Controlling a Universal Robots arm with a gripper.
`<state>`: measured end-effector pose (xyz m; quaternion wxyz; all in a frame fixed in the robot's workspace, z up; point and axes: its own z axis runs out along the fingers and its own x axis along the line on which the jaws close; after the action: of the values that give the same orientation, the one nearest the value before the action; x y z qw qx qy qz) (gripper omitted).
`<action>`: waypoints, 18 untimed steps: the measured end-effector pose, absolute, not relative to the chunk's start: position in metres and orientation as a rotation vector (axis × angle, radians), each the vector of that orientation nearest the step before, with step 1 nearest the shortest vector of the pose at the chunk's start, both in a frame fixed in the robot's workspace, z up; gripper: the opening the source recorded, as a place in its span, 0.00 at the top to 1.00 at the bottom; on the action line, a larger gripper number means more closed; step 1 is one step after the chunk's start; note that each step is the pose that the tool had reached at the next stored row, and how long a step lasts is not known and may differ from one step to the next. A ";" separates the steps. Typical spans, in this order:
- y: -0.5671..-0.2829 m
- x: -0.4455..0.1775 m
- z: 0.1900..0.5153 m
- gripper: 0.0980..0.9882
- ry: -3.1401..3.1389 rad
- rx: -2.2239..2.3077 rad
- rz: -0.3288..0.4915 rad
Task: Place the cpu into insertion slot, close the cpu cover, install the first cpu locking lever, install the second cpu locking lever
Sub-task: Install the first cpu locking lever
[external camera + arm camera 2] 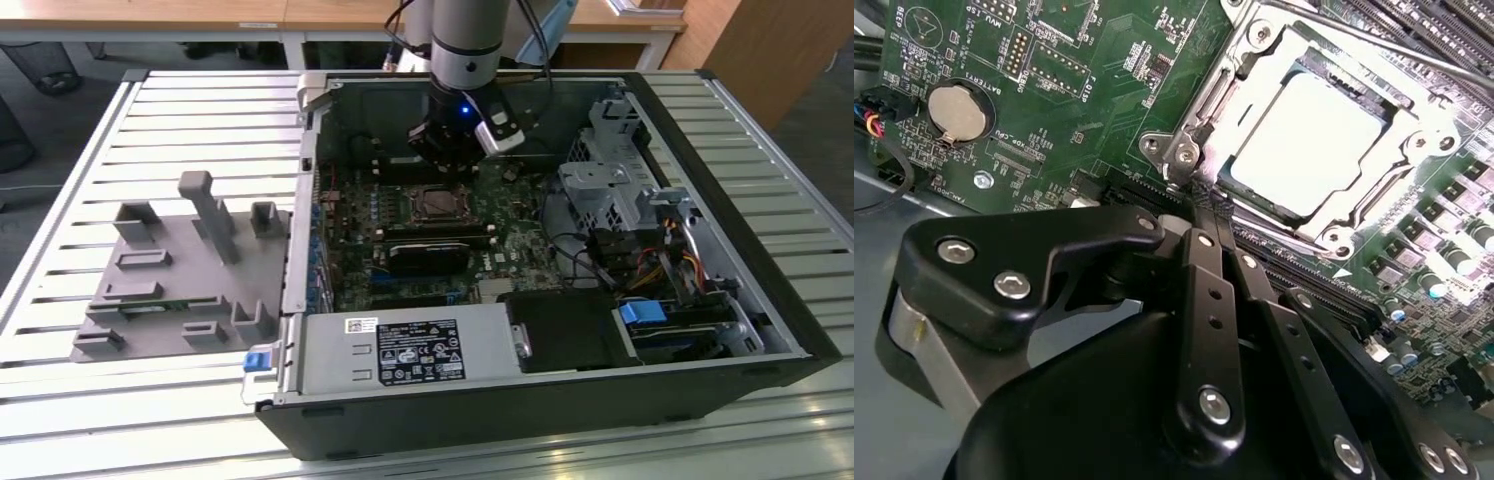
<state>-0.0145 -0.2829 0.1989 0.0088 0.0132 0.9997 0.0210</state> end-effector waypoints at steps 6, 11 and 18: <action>-0.283 -0.015 0.200 0.98 3.122 0.041 0.067; -0.283 -0.015 0.202 0.98 3.122 0.041 0.066; -0.283 -0.015 0.201 0.98 3.121 0.041 0.056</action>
<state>-0.0153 -0.2828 0.2012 0.0097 0.0131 0.9997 0.0179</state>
